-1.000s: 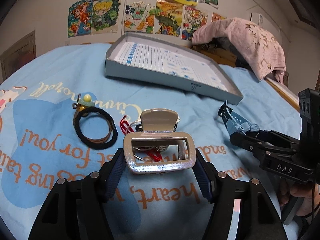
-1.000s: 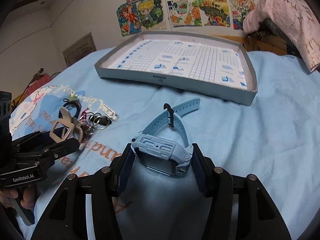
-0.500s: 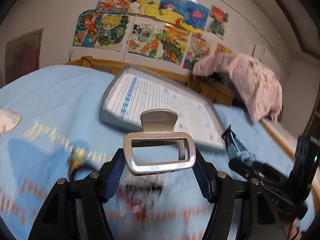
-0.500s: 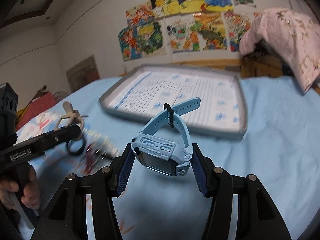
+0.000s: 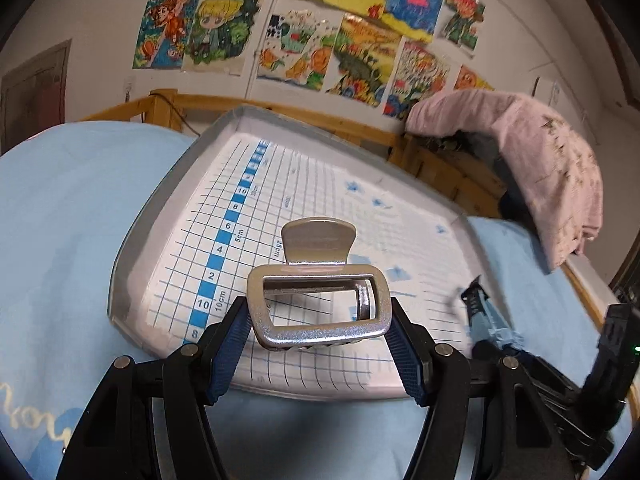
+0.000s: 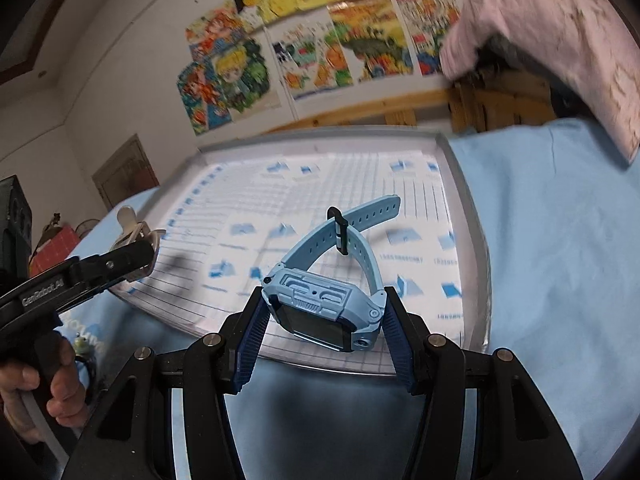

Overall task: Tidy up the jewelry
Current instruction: 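Carry the clip into the grey tray with the left tool while the right tool places the watch there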

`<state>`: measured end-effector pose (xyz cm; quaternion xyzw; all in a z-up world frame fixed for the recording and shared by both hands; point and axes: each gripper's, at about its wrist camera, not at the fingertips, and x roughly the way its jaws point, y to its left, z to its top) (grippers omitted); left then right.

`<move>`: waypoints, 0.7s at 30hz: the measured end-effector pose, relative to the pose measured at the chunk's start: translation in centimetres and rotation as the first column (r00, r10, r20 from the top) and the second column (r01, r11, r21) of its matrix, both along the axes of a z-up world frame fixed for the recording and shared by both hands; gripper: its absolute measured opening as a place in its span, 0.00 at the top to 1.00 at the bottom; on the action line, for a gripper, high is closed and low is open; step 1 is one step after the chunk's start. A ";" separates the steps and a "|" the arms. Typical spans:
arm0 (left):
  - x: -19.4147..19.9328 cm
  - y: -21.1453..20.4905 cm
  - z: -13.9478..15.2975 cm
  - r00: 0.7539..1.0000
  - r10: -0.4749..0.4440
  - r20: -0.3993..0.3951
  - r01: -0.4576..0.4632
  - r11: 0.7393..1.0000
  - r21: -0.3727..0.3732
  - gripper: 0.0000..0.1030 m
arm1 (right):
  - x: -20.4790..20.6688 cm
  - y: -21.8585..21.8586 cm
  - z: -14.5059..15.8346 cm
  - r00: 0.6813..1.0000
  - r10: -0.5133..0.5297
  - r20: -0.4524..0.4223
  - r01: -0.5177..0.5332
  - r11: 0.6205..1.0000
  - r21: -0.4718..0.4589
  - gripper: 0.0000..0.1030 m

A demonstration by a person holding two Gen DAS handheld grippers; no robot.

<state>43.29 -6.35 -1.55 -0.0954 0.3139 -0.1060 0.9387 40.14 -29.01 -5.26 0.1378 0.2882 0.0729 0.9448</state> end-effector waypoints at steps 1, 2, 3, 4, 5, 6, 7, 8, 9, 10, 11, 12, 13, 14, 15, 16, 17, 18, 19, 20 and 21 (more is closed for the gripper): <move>0.1 -0.2 -0.1 1.000 -0.005 -0.002 0.005 1.000 0.003 0.38 | 0.2 0.0 -0.2 1.000 -0.001 -0.007 0.001 1.000 0.000 0.51; 0.2 -0.4 -0.1 1.000 -0.010 -0.004 0.010 1.000 0.008 0.38 | 0.4 0.2 -0.5 1.000 -0.002 -0.013 0.002 1.000 -0.004 0.51; 0.2 -0.6 -0.2 1.000 -0.010 -0.003 0.010 1.000 0.018 0.38 | 0.5 0.3 -0.6 1.000 -0.002 -0.020 0.002 1.000 -0.010 0.51; 0.1 -0.9 -0.2 1.000 -0.009 -0.001 0.009 0.999 0.035 0.38 | 0.7 0.4 -0.9 1.000 -0.004 -0.029 0.004 1.000 -0.015 0.50; 0.0 -1.2 -0.3 1.000 -0.010 0.003 0.009 0.999 0.051 0.38 | 0.8 0.4 -0.9 0.999 -0.008 -0.032 0.007 1.000 -0.017 0.50; 0.1 -1.4 -0.2 1.000 -0.009 0.004 0.009 0.998 0.059 0.37 | 0.8 0.4 -1.0 0.999 -0.009 -0.034 0.009 1.000 -0.018 0.50; 0.0 -1.5 -0.3 1.000 -0.010 0.002 0.010 0.998 0.063 0.37 | 0.8 0.4 -1.0 0.999 -0.010 -0.037 0.009 1.000 -0.019 0.50; -0.1 -1.5 -0.4 1.000 -0.012 0.002 0.012 0.998 0.063 0.35 | 0.9 0.5 -1.1 0.999 -0.010 -0.039 0.009 1.000 -0.019 0.49; -0.1 -1.6 -0.5 1.000 -0.015 0.003 0.015 0.998 0.062 0.31 | 0.7 0.3 -1.0 0.999 -0.010 -0.039 0.009 1.000 -0.018 0.49; -0.2 -1.5 -0.4 1.000 -0.013 0.002 0.013 0.998 0.059 0.29 | 0.6 0.2 -0.9 0.999 -0.011 -0.035 0.011 1.000 -0.017 0.46; -0.3 -1.4 -0.4 1.000 -0.010 0.005 0.009 0.999 0.051 0.27 | 0.5 0.1 -0.8 1.000 -0.016 -0.027 0.015 1.000 -0.013 0.43; -0.4 -1.2 -0.2 1.000 -0.005 0.007 0.004 0.999 0.041 0.23 | 0.1 -0.1 -0.6 1.000 -0.020 -0.017 0.020 1.000 -0.009 0.40; -0.7 -1.1 -0.1 1.000 0.005 0.010 -0.005 1.000 0.031 0.22 | -0.2 -0.2 -0.4 1.000 -0.026 -0.007 0.026 1.000 -0.008 0.34; -1.0 -0.9 0.0 1.000 0.012 0.013 -0.012 1.000 0.021 0.20 | -0.5 -0.4 -0.1 0.999 -0.031 0.005 0.031 0.999 -0.005 0.31; -1.2 -0.7 0.3 1.000 0.017 0.016 -0.017 1.000 0.008 0.20 | -0.9 -0.6 0.2 0.999 -0.038 0.025 0.038 0.999 -0.003 0.31; -1.5 -0.4 0.4 1.000 0.021 0.019 -0.021 1.000 -0.009 0.20 | -1.3 -0.7 0.5 0.998 -0.044 0.039 0.045 0.999 -0.004 0.29; -1.9 -0.1 0.5 0.999 0.028 0.020 -0.028 0.999 -0.023 0.19 | -1.8 -0.8 0.8 0.997 -0.051 0.055 0.051 0.999 -0.006 0.26; -2.4 0.3 0.9 0.999 0.041 0.026 -0.040 0.998 -0.042 0.17 | -2.4 -1.0 1.2 0.995 -0.057 0.077 0.058 0.998 -0.008 0.24; -2.9 0.5 1.1 0.998 0.049 0.033 -0.047 0.998 -0.052 0.16 | -3.1 -1.1 1.8 0.992 -0.066 0.103 0.068 0.998 -0.014 0.20; -3.5 0.8 1.4 0.997 0.058 0.046 -0.055 0.997 -0.059 0.11 | -3.7 -1.1 2.3 0.989 -0.075 0.124 0.079 0.997 -0.022 0.16; -4.2 1.1 1.8 0.996 0.067 0.062 -0.063 0.996 -0.064 0.05 | -4.3 -1.1 2.9 0.986 -0.082 0.147 0.087 0.996 -0.032 0.15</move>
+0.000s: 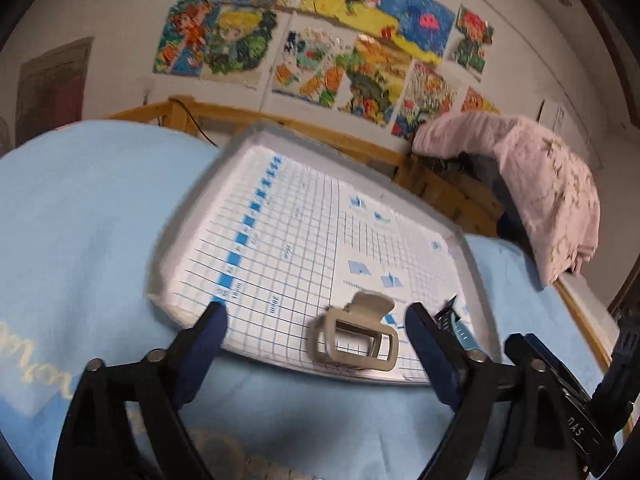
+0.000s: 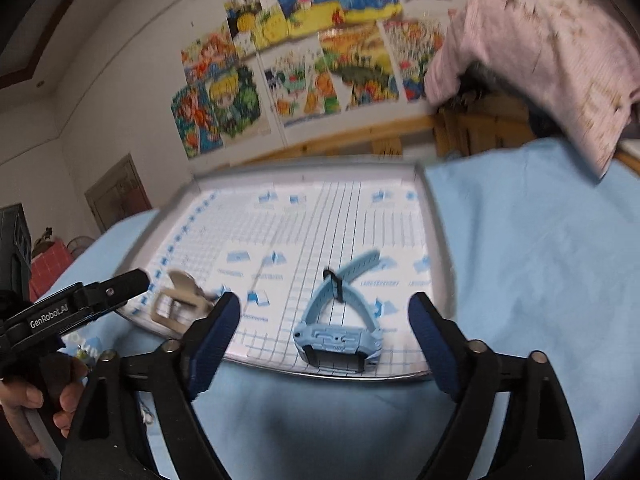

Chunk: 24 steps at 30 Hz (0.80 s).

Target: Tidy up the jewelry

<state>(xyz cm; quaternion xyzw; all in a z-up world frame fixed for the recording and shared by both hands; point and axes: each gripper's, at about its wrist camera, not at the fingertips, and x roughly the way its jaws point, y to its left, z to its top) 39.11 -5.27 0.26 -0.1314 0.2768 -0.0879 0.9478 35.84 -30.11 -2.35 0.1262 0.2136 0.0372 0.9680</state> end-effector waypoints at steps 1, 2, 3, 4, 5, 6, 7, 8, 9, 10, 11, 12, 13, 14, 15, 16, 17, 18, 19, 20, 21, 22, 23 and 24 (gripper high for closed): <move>-0.9 0.2 0.5 1.000 0.010 0.022 -0.010 1.000 0.001 0.03 | -0.8 0.1 0.7 1.000 -0.005 0.027 0.006 1.000 -0.013 0.11; -1.8 0.4 0.9 0.999 0.016 0.043 -0.016 1.000 0.003 0.02 | -1.5 0.1 1.3 0.999 -0.009 0.049 0.011 1.000 -0.025 0.07; -2.8 0.5 1.4 0.998 0.015 0.065 -0.015 1.000 0.006 0.02 | -2.2 0.2 1.9 0.998 -0.009 0.068 0.012 0.999 -0.037 0.05; -3.4 0.7 1.8 0.997 0.012 0.075 -0.013 1.000 0.010 0.01 | -3.0 0.3 2.5 0.996 -0.005 0.084 0.010 0.998 -0.054 0.04; -4.2 0.9 2.1 0.996 0.012 0.087 -0.014 1.000 0.016 0.01 | -3.7 0.5 3.1 0.995 -0.008 0.099 0.015 0.998 -0.069 0.04; -5.3 1.0 2.5 0.994 0.017 0.104 -0.019 0.999 0.027 0.00 | -4.3 0.5 3.6 0.994 -0.011 0.110 0.020 0.997 -0.074 0.03; -6.0 1.3 2.8 0.993 0.020 0.117 -0.024 0.999 0.033 0.00 | -5.1 0.6 4.2 0.992 -0.014 0.124 0.024 0.996 -0.082 0.01; -7.0 1.5 3.2 0.990 0.025 0.136 -0.031 0.999 0.043 0.00 | -5.8 0.6 4.7 0.991 -0.013 0.135 0.025 0.996 -0.089 0.01; -7.7 1.7 3.5 0.988 0.028 0.150 -0.036 0.998 0.048 0.00 | -6.5 0.8 5.2 0.990 -0.012 0.143 0.027 0.994 -0.102 0.01; -8.8 1.9 3.8 0.985 0.032 0.169 -0.042 0.998 0.056 0.00 | -7.4 1.0 5.7 0.988 -0.015 0.151 0.033 0.992 -0.120 0.01; -9.9 2.0 4.0 0.982 0.033 0.188 -0.046 0.997 0.068 0.00 | -8.4 1.4 6.1 0.986 -0.016 0.164 0.039 0.990 -0.136 0.01; -10.8 2.1 4.1 0.979 0.031 0.199 -0.048 0.996 0.079 0.00 | -8.9 1.6 6.4 0.985 -0.018 0.171 0.043 0.989 -0.143 0.01; -11.8 2.2 4.3 0.976 0.029 0.215 -0.051 0.994 0.095 0.00 | -10.0 1.8 6.8 0.983 -0.020 0.181 0.048 0.987 -0.152 0.01; -12.8 2.3 4.4 0.974 0.030 0.226 -0.056 0.993 0.106 0.00 | -11.0 2.0 7.1 0.982 -0.021 0.189 0.051 0.986 -0.158 0.01; -13.7 2.5 4.4 0.971 0.033 0.236 -0.061 0.992 0.114 0.00 | -11.9 2.2 7.3 0.981 -0.020 0.194 0.052 0.986 -0.160 0.01; -14.7 2.7 4.5 0.969 0.037 0.243 -0.067 0.991 0.118 0.00 | -12.8 2.4 7.5 0.980 -0.020 0.199 0.053 0.986 -0.160 0.01; -15.5 2.8 4.5 0.968 0.040 0.249 -0.072 0.990 0.120 0.00 | -13.9 2.6 7.8 0.978 -0.021 0.207 0.056 0.985 -0.163 0.01; -16.4 3.1 4.5 0.967 0.042 0.253 -0.075 0.990 0.121 0.00 | -14.8 2.8 8.0 0.977 -0.021 0.214 0.058 0.984 -0.168 0.01; -17.3 3.3 4.5 0.966 0.045 0.256 -0.078 0.990 0.121 0.00 | -15.8 3.2 8.0 0.976 -0.021 0.219 0.060 0.983 -0.173 0.01; -18.0 3.5 4.5 0.965 0.047 0.258 -0.081 0.989 0.121 0.00 | -16.6 3.5 8.0 0.975 -0.019 0.222 0.060 0.982 -0.178 0.01; -19.1 3.8 4.4 0.964 0.052 0.260 -0.085 0.989 0.118 0.00 | -17.5 3.7 8.1 0.974 -0.016 0.227 0.059 0.981 -0.184 0.01; -19.8 4.1 4.4 0.964 0.057 0.262 -0.089 0.989 0.115 0.00 | -18.4 3.8 8.2 0.972 -0.012 0.233 0.057 0.981 -0.187 0.01; -20.4 4.3 4.4 0.963 0.061 0.264 -0.093 0.989 0.112 0.00 | -19.5 4.0 8.4 0.971 -0.009 0.239 0.056 0.981 -0.188 0.01; -20.9 4.5 4.4 0.962 0.063 0.264 -0.095 0.990 0.109 0.00 | -20.4 4.1 8.3 0.970 -0.007 0.241 0.054 0.981 -0.189 0.01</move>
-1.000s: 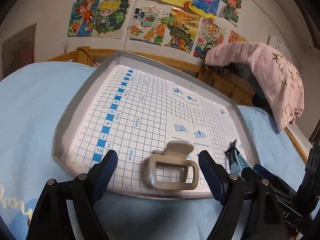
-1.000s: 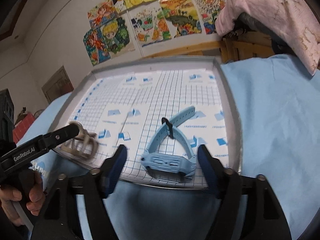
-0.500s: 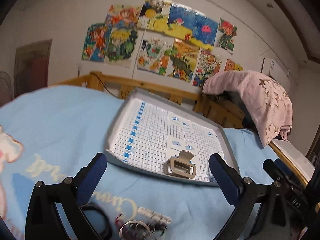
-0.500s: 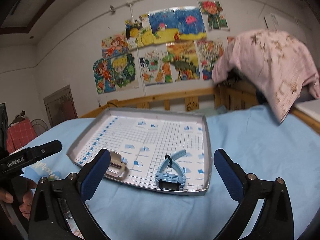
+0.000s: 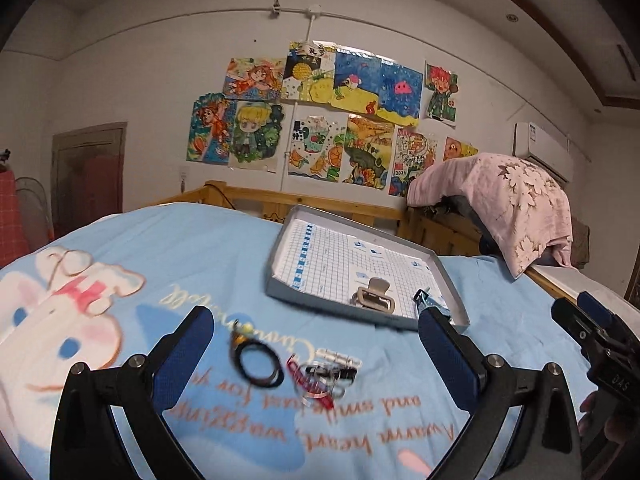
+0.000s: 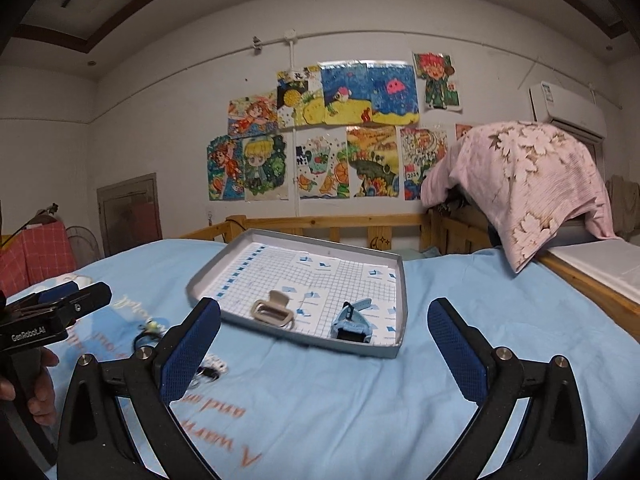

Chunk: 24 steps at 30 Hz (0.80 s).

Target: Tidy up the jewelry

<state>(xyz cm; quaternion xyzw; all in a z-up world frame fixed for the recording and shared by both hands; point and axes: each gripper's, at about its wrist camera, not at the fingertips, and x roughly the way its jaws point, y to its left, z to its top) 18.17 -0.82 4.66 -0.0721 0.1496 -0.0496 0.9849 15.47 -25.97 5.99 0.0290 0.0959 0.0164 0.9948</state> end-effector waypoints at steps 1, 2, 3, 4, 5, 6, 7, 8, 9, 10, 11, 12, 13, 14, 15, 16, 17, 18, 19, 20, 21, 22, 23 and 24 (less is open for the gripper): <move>-0.7 0.2 0.0 1.000 0.001 0.000 -0.001 1.000 -0.003 0.00 | -0.8 0.2 0.0 1.000 0.002 0.002 -0.002 1.000 -0.002 0.01; -1.4 0.4 0.0 1.000 0.003 0.001 -0.003 1.000 -0.004 0.00 | -1.6 0.4 -0.1 1.000 0.001 0.003 -0.001 1.000 -0.006 0.01; -2.0 0.6 0.0 1.000 0.005 0.004 -0.005 1.000 -0.007 0.00 | -2.4 0.6 -0.3 1.000 0.001 0.001 -0.001 1.000 -0.011 0.01; -2.8 0.7 0.0 1.000 0.006 0.007 -0.006 1.000 -0.007 0.00 | -3.1 0.7 -0.4 1.000 0.003 -0.001 -0.003 1.000 -0.014 0.01; -3.4 0.8 0.0 1.000 0.008 0.011 -0.008 1.000 -0.004 0.00 | -3.8 0.8 -0.5 1.000 0.006 -0.002 -0.006 1.000 -0.016 0.01; -4.3 1.0 -0.2 1.000 0.012 0.015 -0.012 1.000 0.000 0.00 | -4.4 0.9 -0.6 1.000 0.008 -0.004 -0.008 1.000 -0.018 0.01; -5.2 1.2 -0.3 1.000 0.011 0.018 -0.011 1.000 0.004 0.00 | -5.1 0.9 -0.7 1.000 0.008 -0.003 -0.009 1.000 -0.019 0.01; -5.7 1.2 -0.4 1.000 0.009 0.018 -0.009 1.000 0.006 0.00 | -5.9 1.1 -0.7 1.000 0.007 0.000 -0.007 1.000 -0.020 0.01; -6.5 1.4 -0.6 1.000 0.010 0.019 -0.010 1.000 0.011 0.00 | -6.7 1.2 -0.8 1.000 0.006 0.007 -0.005 1.000 -0.021 0.01; -7.2 1.5 -0.7 1.000 0.011 0.021 -0.011 1.000 0.015 0.00 | -7.5 1.3 -0.8 1.000 0.006 0.012 -0.005 1.000 -0.023 0.01; -7.7 1.5 -0.8 1.000 0.011 0.020 -0.012 1.000 0.021 0.00 | -8.0 1.6 -0.9 1.000 0.006 0.013 -0.005 1.000 -0.027 0.01; -8.2 1.6 -0.9 1.000 0.014 0.016 -0.014 0.999 0.030 0.00 | -8.4 1.7 -0.9 1.000 0.005 0.016 -0.004 1.000 -0.030 0.01; -8.9 1.7 -1.1 1.000 0.017 0.013 -0.017 0.999 0.037 0.00 | -9.0 1.9 -1.0 1.000 0.008 0.016 -0.007 0.999 -0.033 0.01; -9.6 1.8 -1.3 1.000 0.021 0.016 -0.021 0.999 0.041 0.00 | -9.5 2.1 -1.0 1.000 0.012 0.014 -0.011 0.999 -0.035 0.01; -10.3 1.7 -1.5 0.999 0.026 0.018 -0.027 0.999 0.047 0.00 | -9.9 2.2 -1.1 1.000 0.013 0.011 -0.013 0.999 -0.035 0.01; -10.8 1.8 -1.7 0.999 0.031 0.019 -0.032 0.998 0.053 0.00 | -10.4 2.3 -1.3 1.000 0.015 0.004 -0.015 0.999 -0.031 0.01; -11.3 2.0 -1.9 0.999 0.036 0.015 -0.037 0.998 0.058 0.00 | -10.8 2.4 -1.4 1.000 0.017 0.000 -0.017 0.999 -0.027 0.01; -11.9 2.2 -2.1 0.999 0.045 0.012 -0.046 0.997 0.058 0.00 | -11.3 2.3 -1.6 1.000 0.018 -0.006 -0.018 1.000 -0.023 0.01; -12.3 2.4 -2.3 0.999 0.053 0.013 -0.053 0.997 0.057 0.00 | -11.5 2.5 -1.6 1.000 0.018 -0.009 -0.018 1.000 -0.021 0.01; -12.7 2.6 -2.4 0.998 0.063 0.011 -0.063 0.996 0.057 0.00 | -12.0 2.5 -1.7 1.000 0.020 -0.012 -0.020 1.000 -0.019 0.01; -13.2 2.8 -2.4 0.997 0.073 0.011 -0.074 0.996 0.055 0.00 | -12.3 2.6 -1.8 1.000 0.022 -0.013 -0.022 1.000 -0.017 0.01; -13.6 3.0 -2.5 0.997 0.081 0.016 -0.082 0.995 0.055 0.00 | -12.8 2.7 -2.0 1.000 0.024 -0.015 -0.025 1.000 -0.016 0.01; -13.9 3.1 -2.5 0.996 0.086 0.017 -0.087 0.995 0.056 0.00 | -13.2 2.7 -2.2 0.999 0.026 -0.020 -0.026 1.000 -0.014 0.01; -14.2 3.2 -2.5 0.996 0.089 0.018 -0.089 0.994 0.057 0.00 | -13.6 2.8 -2.4 0.999 0.028 -0.026 -0.028 1.000 -0.012 0.01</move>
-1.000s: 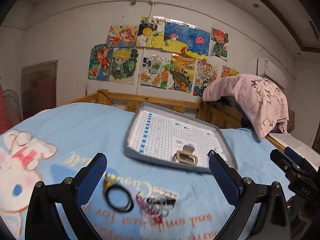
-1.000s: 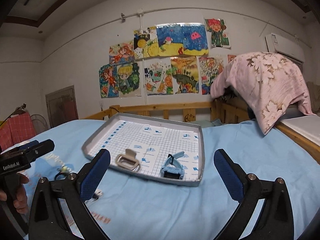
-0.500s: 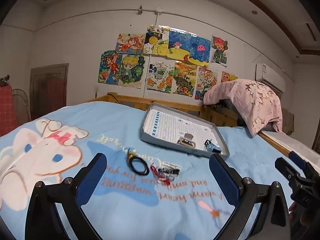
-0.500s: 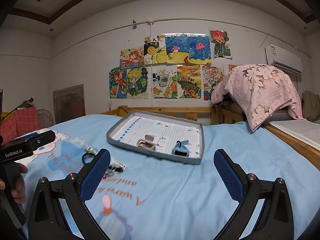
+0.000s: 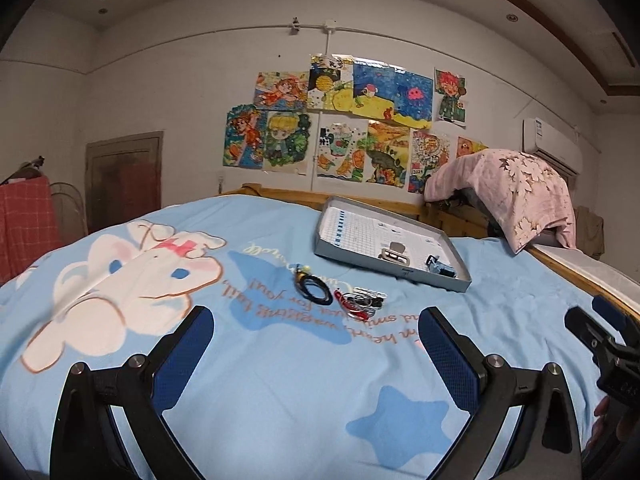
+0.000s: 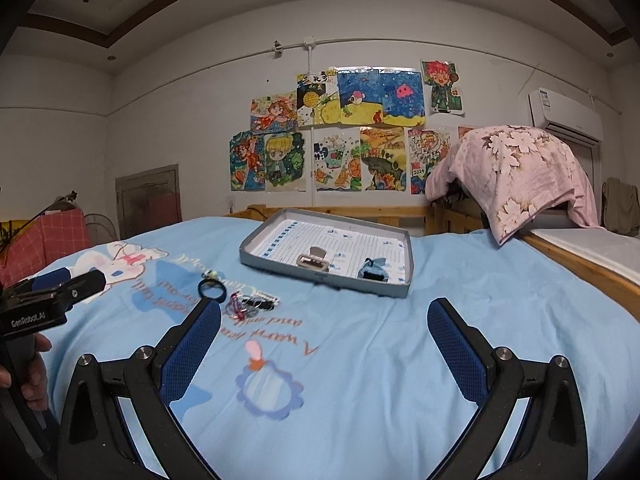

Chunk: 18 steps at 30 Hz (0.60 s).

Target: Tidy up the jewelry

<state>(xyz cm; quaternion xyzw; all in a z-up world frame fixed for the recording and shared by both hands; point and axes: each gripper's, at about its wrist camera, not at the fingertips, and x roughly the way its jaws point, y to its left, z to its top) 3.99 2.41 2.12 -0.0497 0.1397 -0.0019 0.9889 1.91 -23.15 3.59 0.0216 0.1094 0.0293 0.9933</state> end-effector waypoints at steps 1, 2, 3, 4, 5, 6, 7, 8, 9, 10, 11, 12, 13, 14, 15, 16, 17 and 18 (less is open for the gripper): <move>-0.5 0.1 -0.1 1.000 0.004 0.000 -0.004 1.000 0.002 0.00 | -0.3 0.1 -0.2 1.000 0.000 -0.006 0.000 1.000 0.002 0.01; -0.7 0.1 -0.2 1.000 0.006 -0.001 -0.006 1.000 0.004 0.00 | -0.5 0.2 -0.4 1.000 -0.001 -0.010 0.001 1.000 0.005 0.01; -1.2 0.2 -0.4 1.000 0.008 -0.002 -0.008 1.000 0.007 0.00 | -0.8 0.2 -0.6 1.000 -0.003 -0.016 0.003 1.000 0.009 0.01; -1.4 0.2 -0.5 1.000 0.009 -0.003 -0.009 1.000 0.010 0.00 | -1.1 0.2 -0.8 1.000 -0.002 -0.027 0.002 1.000 0.016 0.01; -1.7 0.2 -0.6 1.000 0.010 -0.005 -0.010 1.000 0.016 0.00 | -1.3 0.2 -1.1 0.999 -0.003 -0.035 0.004 1.000 0.020 0.01; -1.9 0.1 -0.8 1.000 0.010 -0.008 -0.010 1.000 0.021 0.00 | -1.3 0.1 -1.2 0.999 -0.005 -0.039 0.005 1.000 0.020 0.01; -2.1 0.0 -1.0 1.000 0.008 -0.015 -0.007 1.000 0.024 0.00 | -1.5 0.1 -1.5 0.999 -0.008 -0.048 0.009 1.000 0.021 0.01; -2.3 0.0 -1.2 1.000 0.005 -0.022 -0.004 1.000 0.022 0.00 | -1.5 0.0 -1.7 0.998 -0.010 -0.056 0.012 1.000 0.023 0.01; -2.4 0.0 -1.4 1.000 0.002 -0.029 -0.002 1.000 0.018 0.00 | -1.6 -0.1 -1.9 0.998 -0.013 -0.064 0.014 1.000 0.026 0.01; -2.3 0.1 -1.5 0.999 0.001 -0.037 0.000 1.000 0.014 0.00 | -1.6 -0.1 -2.1 0.998 -0.015 -0.068 0.017 1.000 0.026 0.01; -2.3 0.1 -1.7 0.999 -0.003 -0.047 0.003 1.000 0.008 0.00 | -1.6 -0.2 -2.2 0.997 -0.019 -0.072 0.020 0.999 0.026 0.01; -2.2 0.2 -1.8 0.998 -0.004 -0.057 0.004 1.000 0.002 0.00 | -1.5 -0.2 -2.2 0.997 -0.020 -0.073 0.022 0.999 0.026 0.01; -2.0 0.2 -2.0 0.998 -0.001 -0.067 0.001 1.000 -0.002 0.00 | -1.4 -0.3 -2.3 0.997 -0.020 -0.076 0.022 0.999 0.028 0.01; -1.9 0.3 -2.0 0.998 0.002 -0.070 -0.002 1.000 -0.005 0.00 | -1.4 -0.3 -2.5 0.997 -0.020 -0.081 0.022 0.999 0.030 0.01; -2.0 0.4 -2.1 0.998 0.004 -0.069 -0.005 1.000 -0.007 0.00 | -1.3 -0.3 -2.6 0.996 -0.019 -0.086 0.022 0.999 0.032 0.01; -2.0 0.5 -2.1 0.998 0.007 -0.067 -0.008 1.000 -0.011 0.00 | -1.2 -0.3 -2.6 0.996 -0.019 -0.089 0.022 0.999 0.032 0.01; -2.1 0.5 -2.1 0.998 0.009 -0.064 -0.010 1.000 -0.012 0.00 | -1.2 -0.3 -2.5 0.996 -0.019 -0.088 0.022 0.999 0.032 0.01; -2.1 0.4 -2.1 0.998 0.011 -0.063 -0.011 1.000 -0.012 0.00 | -1.2 -0.2 -2.5 0.996 -0.019 -0.086 0.022 0.999 0.032 0.01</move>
